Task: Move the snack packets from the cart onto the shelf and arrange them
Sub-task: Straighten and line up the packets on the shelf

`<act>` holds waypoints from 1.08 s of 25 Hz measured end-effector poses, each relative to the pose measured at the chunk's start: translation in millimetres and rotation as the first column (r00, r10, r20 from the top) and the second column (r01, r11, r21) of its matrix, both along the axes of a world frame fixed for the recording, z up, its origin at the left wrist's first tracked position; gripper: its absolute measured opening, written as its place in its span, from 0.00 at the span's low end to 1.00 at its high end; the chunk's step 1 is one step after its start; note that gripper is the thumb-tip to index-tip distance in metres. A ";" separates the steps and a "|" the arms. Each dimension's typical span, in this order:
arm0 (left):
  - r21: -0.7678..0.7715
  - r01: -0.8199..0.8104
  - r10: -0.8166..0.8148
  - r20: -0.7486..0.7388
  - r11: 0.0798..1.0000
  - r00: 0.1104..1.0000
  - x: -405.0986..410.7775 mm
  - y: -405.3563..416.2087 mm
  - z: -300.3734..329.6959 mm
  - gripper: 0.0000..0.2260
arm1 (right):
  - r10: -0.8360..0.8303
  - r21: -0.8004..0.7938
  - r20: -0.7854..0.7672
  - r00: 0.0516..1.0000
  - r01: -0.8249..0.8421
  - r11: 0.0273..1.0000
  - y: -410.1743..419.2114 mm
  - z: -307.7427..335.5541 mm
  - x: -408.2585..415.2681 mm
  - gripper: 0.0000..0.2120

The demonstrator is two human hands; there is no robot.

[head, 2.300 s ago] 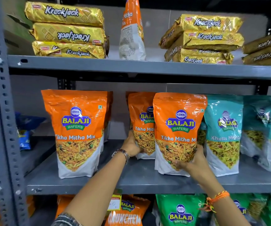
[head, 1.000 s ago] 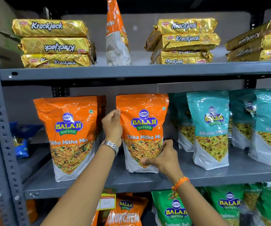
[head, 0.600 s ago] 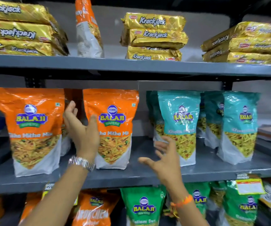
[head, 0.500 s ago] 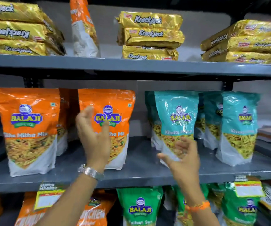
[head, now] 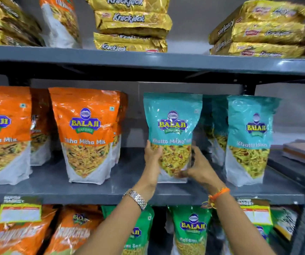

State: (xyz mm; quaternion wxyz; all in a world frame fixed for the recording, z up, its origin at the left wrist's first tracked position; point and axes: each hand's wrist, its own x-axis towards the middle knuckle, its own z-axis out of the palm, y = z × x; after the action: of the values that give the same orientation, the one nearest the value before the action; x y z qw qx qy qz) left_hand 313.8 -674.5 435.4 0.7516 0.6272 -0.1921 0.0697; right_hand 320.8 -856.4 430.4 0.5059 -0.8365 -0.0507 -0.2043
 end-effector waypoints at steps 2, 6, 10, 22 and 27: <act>-0.018 0.020 -0.020 0.003 1.000 1.000 8.0 4.0 -1.4 0.43 | -0.026 -0.001 0.050 0.998 0.026 1.000 7.5 -2.6 -5.3 0.45; -0.022 0.020 -0.020 0.022 1.000 1.000 13.0 3.0 -3.1 0.31 | -0.036 -0.034 0.100 0.994 0.040 0.999 13.5 0.3 -12.3 0.45; -0.027 -0.010 0.011 0.046 1.000 0.999 3.1 0.2 -1.0 0.27 | 0.021 -0.060 0.009 1.000 -0.021 0.998 5.9 4.5 -18.5 0.50; 0.012 0.171 -0.172 0.058 0.985 0.983 -45.3 -147.0 15.5 0.26 | -0.487 0.526 0.139 0.863 0.352 0.774 -162.4 -2.3 -64.5 0.35; 0.027 0.362 -0.355 -0.132 0.932 0.925 -25.3 -200.6 3.1 0.43 | -0.145 0.341 0.003 0.989 0.135 0.930 -192.7 0.9 -51.9 0.61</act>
State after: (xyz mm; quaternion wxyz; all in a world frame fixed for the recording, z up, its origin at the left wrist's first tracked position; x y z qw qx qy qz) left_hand 288.4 -875.1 438.5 0.7459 0.6036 -0.2578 -0.1131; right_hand 268.9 -1049.0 431.3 0.6262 -0.7350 0.0378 -0.2573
